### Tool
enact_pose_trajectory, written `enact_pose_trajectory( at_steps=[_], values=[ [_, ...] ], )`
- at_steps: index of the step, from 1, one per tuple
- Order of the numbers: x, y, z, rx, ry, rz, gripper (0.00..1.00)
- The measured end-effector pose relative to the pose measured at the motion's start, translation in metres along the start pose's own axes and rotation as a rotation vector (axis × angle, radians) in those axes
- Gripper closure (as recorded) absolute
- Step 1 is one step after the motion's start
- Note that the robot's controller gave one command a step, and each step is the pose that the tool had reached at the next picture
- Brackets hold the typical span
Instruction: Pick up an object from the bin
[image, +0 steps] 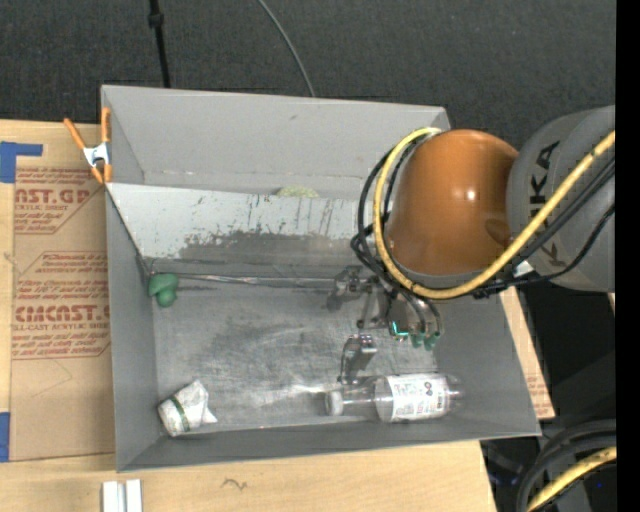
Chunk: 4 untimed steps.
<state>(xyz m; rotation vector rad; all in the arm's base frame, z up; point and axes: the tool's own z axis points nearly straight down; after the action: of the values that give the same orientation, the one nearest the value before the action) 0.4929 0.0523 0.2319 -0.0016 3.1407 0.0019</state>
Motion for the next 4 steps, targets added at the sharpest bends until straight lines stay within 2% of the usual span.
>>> enact_pose_trajectory(
  at_steps=[1, 2, 3, 4],
  values=[
    [-0.003, 0.023, 0.051, -0.001, -0.007, 0.016, 0.00],
    [0.002, 0.040, 0.100, 0.001, 0.000, -0.118, 0.00],
    [0.005, 0.068, 0.118, 0.000, 0.003, -0.138, 0.00],
    [0.000, 0.075, 0.142, 0.001, 0.001, -0.225, 0.00]
  ],
)
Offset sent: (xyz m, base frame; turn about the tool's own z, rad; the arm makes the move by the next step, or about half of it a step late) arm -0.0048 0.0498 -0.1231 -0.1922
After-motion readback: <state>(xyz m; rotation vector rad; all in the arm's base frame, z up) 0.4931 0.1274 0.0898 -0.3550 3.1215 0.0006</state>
